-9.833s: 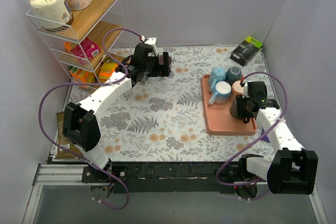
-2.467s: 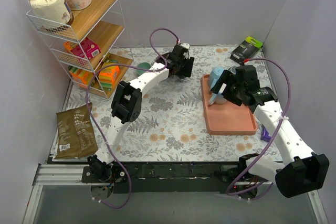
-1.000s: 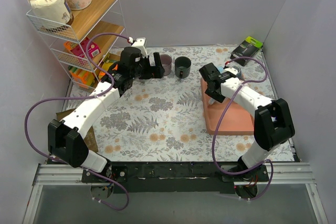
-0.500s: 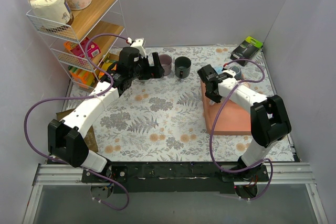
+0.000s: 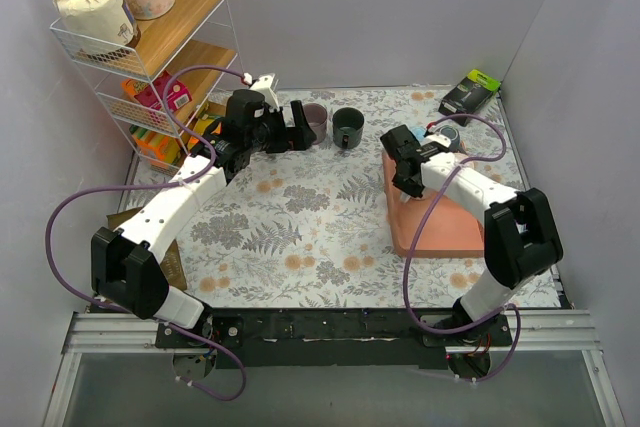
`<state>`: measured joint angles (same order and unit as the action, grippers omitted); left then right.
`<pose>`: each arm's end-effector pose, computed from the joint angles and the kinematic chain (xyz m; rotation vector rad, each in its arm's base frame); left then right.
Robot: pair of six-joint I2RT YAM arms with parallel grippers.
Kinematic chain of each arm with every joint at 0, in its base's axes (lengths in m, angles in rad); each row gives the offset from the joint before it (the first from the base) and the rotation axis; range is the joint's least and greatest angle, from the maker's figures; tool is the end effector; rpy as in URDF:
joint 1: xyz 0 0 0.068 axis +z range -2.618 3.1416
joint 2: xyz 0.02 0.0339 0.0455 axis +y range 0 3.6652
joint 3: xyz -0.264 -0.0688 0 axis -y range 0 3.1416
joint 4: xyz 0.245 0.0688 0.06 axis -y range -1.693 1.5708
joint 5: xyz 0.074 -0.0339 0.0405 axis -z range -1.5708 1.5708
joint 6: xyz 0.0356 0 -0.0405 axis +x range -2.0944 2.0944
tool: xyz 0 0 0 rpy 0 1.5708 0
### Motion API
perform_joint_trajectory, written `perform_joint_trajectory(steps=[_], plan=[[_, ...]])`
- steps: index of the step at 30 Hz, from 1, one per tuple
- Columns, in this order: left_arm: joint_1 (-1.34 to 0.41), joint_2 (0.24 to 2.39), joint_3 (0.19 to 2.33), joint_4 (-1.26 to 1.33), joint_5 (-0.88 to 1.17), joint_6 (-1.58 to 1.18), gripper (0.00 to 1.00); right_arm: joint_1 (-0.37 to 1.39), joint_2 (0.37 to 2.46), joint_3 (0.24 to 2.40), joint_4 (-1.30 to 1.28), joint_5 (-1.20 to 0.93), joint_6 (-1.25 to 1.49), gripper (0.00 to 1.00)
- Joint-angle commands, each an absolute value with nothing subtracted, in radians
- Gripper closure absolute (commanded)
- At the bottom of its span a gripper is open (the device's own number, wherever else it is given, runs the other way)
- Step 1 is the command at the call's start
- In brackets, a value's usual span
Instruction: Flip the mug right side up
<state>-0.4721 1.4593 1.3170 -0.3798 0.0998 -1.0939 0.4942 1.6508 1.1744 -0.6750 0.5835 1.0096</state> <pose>0.2981 -0.1562 0.3459 -0.6314 2.1793 -1.0056 0.2986 0.1386 0.2229 0.7729 2.3205 -0.1806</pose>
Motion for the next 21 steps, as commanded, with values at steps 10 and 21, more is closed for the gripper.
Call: perform_joint_trajectory(steps=[10,21], plan=[[-0.465,1.437,1.31,-0.29,0.372,-1.17,0.02,0.502,1.306,1.259,-0.658,0.393,0.913,0.99],[-0.466,1.439,1.278,-0.066,0.692,-1.337,0.02,0.485,1.131,1.144,-0.252,0.008,1.051,0.99]])
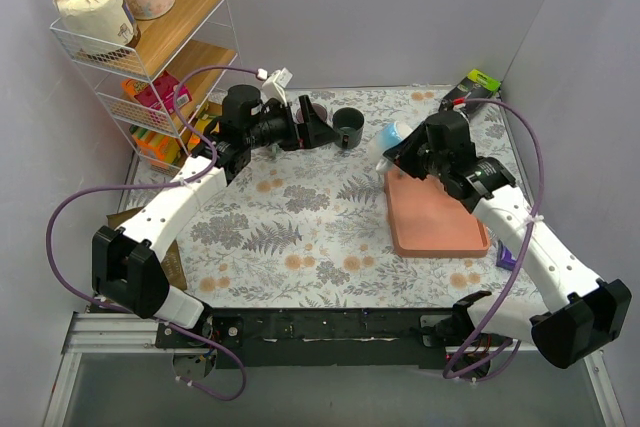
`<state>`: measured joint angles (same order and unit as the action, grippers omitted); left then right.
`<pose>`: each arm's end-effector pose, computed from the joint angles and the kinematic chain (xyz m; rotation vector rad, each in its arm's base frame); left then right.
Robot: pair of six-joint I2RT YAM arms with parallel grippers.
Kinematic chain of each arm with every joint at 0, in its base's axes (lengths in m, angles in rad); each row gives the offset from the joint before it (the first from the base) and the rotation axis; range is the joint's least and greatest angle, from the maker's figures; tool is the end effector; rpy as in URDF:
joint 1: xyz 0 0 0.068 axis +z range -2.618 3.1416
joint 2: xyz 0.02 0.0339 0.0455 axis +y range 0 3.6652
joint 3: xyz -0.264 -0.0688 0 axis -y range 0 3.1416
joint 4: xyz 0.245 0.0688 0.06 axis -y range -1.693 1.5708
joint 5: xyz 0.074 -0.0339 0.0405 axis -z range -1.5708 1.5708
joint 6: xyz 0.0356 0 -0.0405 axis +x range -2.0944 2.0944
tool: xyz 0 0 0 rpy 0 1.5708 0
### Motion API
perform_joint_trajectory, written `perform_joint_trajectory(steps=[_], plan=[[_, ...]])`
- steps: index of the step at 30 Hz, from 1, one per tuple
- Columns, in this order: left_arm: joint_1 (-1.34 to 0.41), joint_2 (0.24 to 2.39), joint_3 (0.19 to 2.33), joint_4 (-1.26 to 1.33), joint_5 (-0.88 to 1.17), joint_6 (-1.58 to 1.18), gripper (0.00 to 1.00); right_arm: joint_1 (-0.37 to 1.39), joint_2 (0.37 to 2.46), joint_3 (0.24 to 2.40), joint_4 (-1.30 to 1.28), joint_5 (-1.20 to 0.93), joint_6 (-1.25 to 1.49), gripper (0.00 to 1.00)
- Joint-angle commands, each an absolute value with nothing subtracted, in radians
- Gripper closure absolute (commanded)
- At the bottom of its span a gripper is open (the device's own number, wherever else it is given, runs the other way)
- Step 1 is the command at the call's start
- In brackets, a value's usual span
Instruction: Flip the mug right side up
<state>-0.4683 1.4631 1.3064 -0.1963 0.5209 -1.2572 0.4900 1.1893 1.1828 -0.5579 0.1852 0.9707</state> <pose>0.2966 -0.1699 0.3607 -0.4716 2.2049 -1.5585 0.2318 0.1162 0.3586 0.6314 2.1049 0.6541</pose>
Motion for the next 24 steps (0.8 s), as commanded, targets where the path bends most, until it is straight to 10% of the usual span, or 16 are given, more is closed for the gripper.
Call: perform_joint_trajectory(steps=[1,24], plan=[[-0.465,1.434,1.272,-0.045,0.712,-1.354,0.02,0.485,1.128,1.135,-0.218,-0.026,1.089,0.99],[-0.466,1.428,1.272,0.055,0.658,-1.683,0.02,0.48,1.207,0.94,0.672,-0.186,1.411,0.99]])
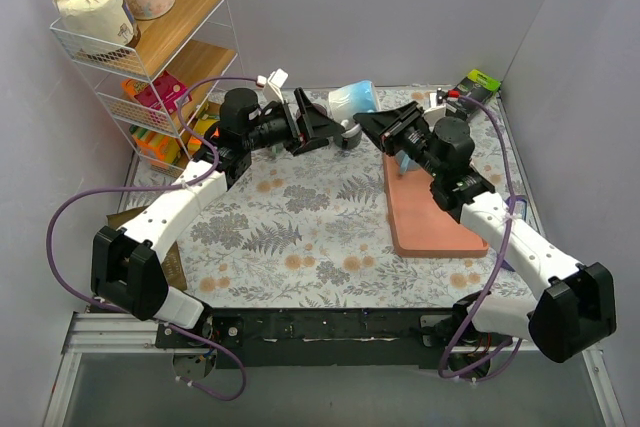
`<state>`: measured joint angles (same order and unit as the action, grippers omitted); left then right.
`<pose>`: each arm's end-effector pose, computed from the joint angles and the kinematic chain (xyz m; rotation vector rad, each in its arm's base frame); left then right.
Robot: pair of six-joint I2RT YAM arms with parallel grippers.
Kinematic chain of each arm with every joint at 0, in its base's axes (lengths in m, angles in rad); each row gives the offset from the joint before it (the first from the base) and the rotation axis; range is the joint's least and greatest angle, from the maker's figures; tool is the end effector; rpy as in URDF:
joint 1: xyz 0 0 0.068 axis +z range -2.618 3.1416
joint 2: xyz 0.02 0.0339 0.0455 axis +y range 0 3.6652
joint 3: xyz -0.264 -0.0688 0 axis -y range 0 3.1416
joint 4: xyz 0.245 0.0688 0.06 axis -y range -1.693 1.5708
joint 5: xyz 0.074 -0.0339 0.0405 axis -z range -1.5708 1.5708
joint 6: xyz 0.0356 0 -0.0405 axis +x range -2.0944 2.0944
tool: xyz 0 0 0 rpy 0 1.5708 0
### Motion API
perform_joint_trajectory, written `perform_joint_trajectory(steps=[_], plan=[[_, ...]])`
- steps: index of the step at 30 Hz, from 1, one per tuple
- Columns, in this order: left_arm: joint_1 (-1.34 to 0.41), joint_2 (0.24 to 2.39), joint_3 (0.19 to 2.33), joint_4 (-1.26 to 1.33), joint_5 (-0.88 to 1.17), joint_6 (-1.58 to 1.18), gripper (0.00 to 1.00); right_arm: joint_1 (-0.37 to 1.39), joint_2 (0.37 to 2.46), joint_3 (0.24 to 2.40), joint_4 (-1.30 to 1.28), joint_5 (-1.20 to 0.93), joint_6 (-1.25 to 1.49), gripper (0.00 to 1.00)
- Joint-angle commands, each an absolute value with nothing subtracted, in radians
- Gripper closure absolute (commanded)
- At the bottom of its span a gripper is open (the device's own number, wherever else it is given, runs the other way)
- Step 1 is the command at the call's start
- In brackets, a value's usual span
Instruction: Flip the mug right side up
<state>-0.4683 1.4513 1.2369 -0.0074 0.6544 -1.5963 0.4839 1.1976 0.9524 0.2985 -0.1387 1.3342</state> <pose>0.2940 -0.1730 0.3596 -0.6721 2.1804 -1.8948 0.2501 0.1370 0.3639 0.5983 1.6287 1.5139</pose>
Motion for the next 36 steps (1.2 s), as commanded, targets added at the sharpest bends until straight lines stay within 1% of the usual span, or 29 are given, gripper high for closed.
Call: perform_joint_trajectory(steps=[1,4,8,11,14,17,19,23,29,31,33,36], plan=[[-0.466,1.437,1.272,0.069,0.666,-1.703,0.02,0.48,1.215,0.934,0.707,-0.19,1.434,0.99],[-0.468,1.447,1.262,0.158,0.703,-1.788,0.02,0.482,1.249,0.901,0.866,-0.216,1.491,0.99],[-0.466,1.462,1.255,0.238,0.742,-1.888,0.03,0.482,1.281,0.876,0.946,-0.235,1.505,0.99],[-0.466,1.465,1.243,0.265,0.753,-1.933,0.08,0.482,1.293,0.874,0.976,-0.245,1.499,0.99],[-0.466,1.471,1.236,0.255,0.755,-1.974,0.17,0.483,1.302,0.868,1.002,-0.25,1.502,0.99],[-0.466,1.48,1.223,0.268,0.761,-2.032,0.21,0.483,1.308,0.862,1.011,-0.253,1.5,0.99],[-0.468,1.488,1.216,0.269,0.761,-2.045,0.23,0.483,1.307,0.864,0.949,-0.255,1.5,0.99],[-0.465,1.488,1.223,0.192,0.736,-1.984,0.24,0.483,1.287,0.851,0.899,-0.258,1.49,0.99],[-0.465,1.465,1.192,0.183,0.73,-1.866,0.28,0.485,1.258,0.865,0.76,-0.236,1.436,0.99],[-0.468,1.456,1.181,0.216,0.736,-1.813,0.32,0.485,1.255,0.896,0.663,-0.235,1.416,0.99],[-0.477,1.448,1.187,0.21,0.736,-1.685,0.35,0.485,1.255,0.939,0.556,-0.23,1.398,0.99],[-0.506,1.454,1.221,0.152,0.723,-1.507,0.42,0.485,1.258,0.963,0.483,-0.229,1.391,0.99]])
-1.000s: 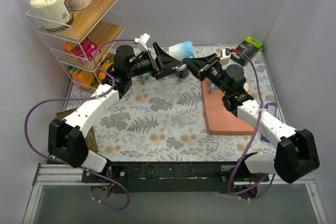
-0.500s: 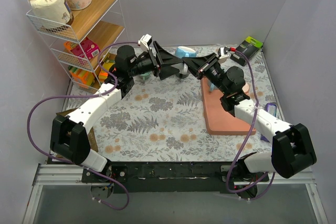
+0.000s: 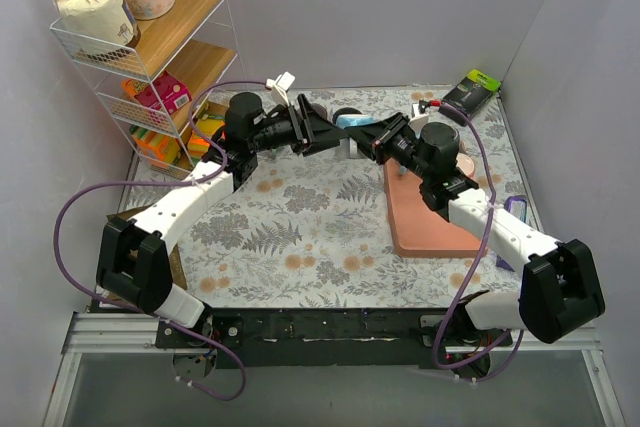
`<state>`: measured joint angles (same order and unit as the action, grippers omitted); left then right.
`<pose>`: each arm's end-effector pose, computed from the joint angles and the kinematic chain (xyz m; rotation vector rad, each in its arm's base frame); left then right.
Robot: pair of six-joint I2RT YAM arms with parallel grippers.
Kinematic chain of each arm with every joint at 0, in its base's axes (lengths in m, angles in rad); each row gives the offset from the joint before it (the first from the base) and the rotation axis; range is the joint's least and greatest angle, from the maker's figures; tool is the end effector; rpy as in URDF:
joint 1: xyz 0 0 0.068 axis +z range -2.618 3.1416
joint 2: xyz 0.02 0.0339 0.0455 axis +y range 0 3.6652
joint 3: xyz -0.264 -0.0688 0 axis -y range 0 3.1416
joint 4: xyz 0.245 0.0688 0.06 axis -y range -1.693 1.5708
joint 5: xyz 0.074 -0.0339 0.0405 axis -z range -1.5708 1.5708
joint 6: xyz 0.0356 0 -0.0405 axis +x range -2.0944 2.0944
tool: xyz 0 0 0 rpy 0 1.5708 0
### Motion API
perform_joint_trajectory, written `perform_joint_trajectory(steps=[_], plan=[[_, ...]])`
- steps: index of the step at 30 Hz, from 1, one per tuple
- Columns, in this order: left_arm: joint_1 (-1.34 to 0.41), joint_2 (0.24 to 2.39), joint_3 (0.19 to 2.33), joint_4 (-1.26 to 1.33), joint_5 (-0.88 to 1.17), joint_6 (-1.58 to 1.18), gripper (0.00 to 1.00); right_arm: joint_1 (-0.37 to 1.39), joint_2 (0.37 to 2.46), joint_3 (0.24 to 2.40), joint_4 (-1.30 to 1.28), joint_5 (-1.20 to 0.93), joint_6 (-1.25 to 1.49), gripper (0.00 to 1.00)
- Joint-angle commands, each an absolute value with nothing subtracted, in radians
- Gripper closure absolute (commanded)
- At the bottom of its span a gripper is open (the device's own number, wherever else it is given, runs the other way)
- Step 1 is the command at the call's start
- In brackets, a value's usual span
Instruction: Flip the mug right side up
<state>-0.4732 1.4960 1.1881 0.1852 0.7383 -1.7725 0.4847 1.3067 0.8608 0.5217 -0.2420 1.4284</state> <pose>0.3020 -0.1815 0.3474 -0.7189 2.1691 -2.0855 0.2670 0.1502 0.3250 0.5896 1.6592 1.6616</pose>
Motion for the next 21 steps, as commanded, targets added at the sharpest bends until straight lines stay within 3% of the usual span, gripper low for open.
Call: perform_joint_trajectory(steps=[1,8,21], plan=[[-0.515,1.457,1.227,0.131,0.723,-1.471,0.45,0.483,1.258,0.971,0.474,-0.23,1.396,0.99],[-0.577,1.496,1.243,0.106,0.698,-1.393,0.63,0.485,1.262,0.986,0.436,-0.235,1.419,0.99],[-0.611,1.47,1.255,-0.003,0.545,-1.272,0.64,0.485,1.258,0.957,0.457,-0.242,1.451,0.99]])
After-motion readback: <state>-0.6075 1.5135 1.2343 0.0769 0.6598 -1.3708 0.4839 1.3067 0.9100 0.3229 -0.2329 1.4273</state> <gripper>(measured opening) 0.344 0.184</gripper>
